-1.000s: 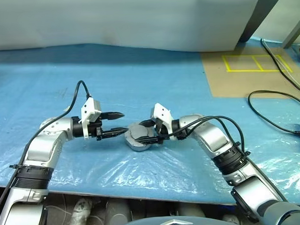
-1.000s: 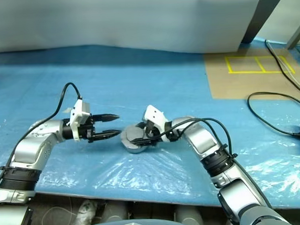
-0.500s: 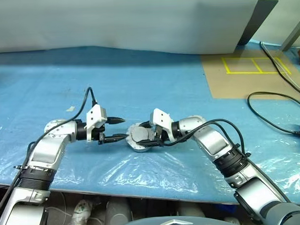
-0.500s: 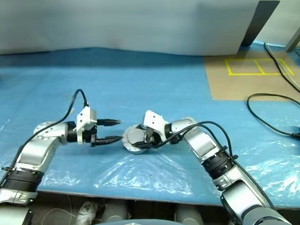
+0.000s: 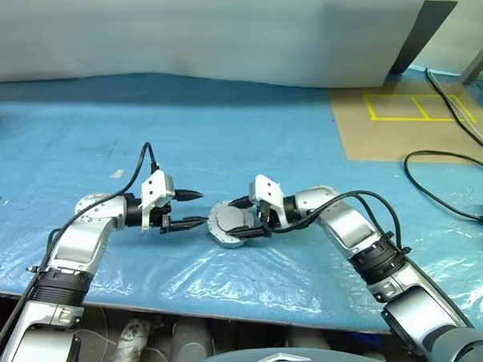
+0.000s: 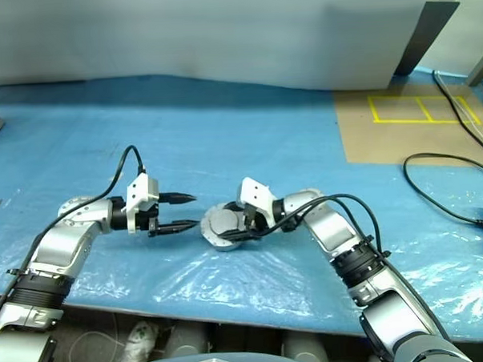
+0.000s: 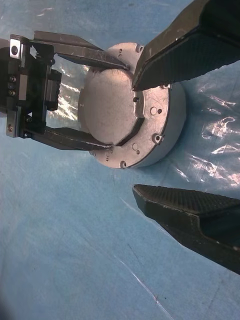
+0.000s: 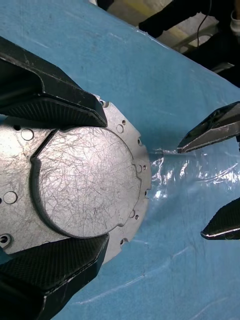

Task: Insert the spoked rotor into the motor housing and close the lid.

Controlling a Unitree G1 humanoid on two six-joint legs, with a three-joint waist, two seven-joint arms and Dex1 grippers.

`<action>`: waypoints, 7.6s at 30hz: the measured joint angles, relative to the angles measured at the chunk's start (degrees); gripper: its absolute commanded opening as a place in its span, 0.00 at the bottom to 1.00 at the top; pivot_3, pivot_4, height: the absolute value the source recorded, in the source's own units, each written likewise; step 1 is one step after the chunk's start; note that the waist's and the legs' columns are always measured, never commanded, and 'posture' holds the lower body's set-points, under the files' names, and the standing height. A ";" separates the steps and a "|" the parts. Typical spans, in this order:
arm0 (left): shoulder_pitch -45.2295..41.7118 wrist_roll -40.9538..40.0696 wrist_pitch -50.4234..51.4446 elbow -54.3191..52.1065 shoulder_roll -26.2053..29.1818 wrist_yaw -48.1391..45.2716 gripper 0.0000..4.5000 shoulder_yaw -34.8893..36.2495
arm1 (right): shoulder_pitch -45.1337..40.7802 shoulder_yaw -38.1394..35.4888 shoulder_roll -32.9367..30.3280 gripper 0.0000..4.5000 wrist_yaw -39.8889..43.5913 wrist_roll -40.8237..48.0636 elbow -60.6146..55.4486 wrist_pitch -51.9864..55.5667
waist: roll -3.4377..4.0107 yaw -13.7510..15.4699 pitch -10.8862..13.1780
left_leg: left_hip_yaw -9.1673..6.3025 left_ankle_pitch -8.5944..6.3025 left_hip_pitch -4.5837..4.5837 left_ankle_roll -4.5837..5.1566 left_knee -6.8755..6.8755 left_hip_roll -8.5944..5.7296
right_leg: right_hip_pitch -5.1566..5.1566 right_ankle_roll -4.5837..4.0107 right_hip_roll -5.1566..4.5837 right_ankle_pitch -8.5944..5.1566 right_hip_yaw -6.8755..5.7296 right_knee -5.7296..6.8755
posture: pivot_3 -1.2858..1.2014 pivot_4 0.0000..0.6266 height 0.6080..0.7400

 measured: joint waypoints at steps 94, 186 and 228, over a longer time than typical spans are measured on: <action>-0.95 8.69 -14.07 5.68 -3.56 -0.70 0.00 -6.20 | 1.34 -7.72 -1.77 1.00 -2.37 5.86 -6.05 9.23 | 0.15 0.80 -0.05 | 0.15 0.01 -0.68 0.05 -0.16 -0.06 | -0.67 0.24 -0.09 -0.22 0.20 -0.05 | 0.52 0.24 1.00; 3.46 -46.07 41.49 -10.04 -19.47 32.56 0.99 23.62 | -7.13 -47.95 20.65 0.28 -43.54 56.58 -1.52 62.35 | 0.12 1.42 0.25 | -0.28 0.00 -1.59 -0.11 0.25 -0.13 | -1.19 0.56 0.05 0.07 -0.36 0.15 | 0.52 0.24 1.00; -3.01 -40.35 35.64 -5.12 -28.53 41.90 1.00 19.17 | -6.57 -45.09 20.16 0.28 -48.18 58.03 -0.37 58.14 | 0.11 1.43 0.26 | -0.41 0.00 -1.66 -0.10 0.88 -0.11 | -1.18 0.59 0.03 0.08 -0.36 0.68 | 0.52 0.24 1.00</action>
